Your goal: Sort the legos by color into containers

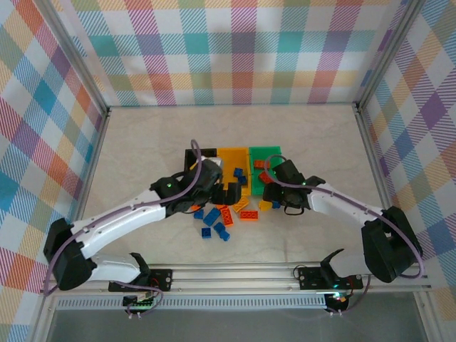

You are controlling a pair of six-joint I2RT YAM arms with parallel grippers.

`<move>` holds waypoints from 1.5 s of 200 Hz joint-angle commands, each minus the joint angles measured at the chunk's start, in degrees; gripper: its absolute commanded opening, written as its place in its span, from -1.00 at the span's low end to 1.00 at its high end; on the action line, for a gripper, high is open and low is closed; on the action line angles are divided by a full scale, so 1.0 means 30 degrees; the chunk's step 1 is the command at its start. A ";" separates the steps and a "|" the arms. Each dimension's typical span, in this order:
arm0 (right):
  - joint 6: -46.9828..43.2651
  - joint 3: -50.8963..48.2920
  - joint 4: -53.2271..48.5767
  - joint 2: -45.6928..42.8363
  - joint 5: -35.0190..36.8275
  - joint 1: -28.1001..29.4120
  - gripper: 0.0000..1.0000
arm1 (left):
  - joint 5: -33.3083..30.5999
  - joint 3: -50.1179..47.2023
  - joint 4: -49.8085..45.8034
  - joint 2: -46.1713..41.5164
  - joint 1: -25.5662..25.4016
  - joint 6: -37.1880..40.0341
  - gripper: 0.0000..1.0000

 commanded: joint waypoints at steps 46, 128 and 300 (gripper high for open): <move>0.0925 0.0658 0.0149 0.1890 0.0149 -0.0982 0.28 | -0.1611 -0.2697 -0.1024 -0.3849 -0.0160 -0.1329 1.00; 0.1153 -0.0584 -0.1226 -0.0821 0.0939 -0.1778 0.21 | -0.2179 -0.3918 -0.1105 -0.4873 -0.0157 -0.1454 1.00; -0.0535 0.0542 -0.1127 0.0924 0.0029 -0.1735 -0.40 | -0.3530 -0.4979 -0.1823 -0.5755 -0.0175 -0.1896 1.00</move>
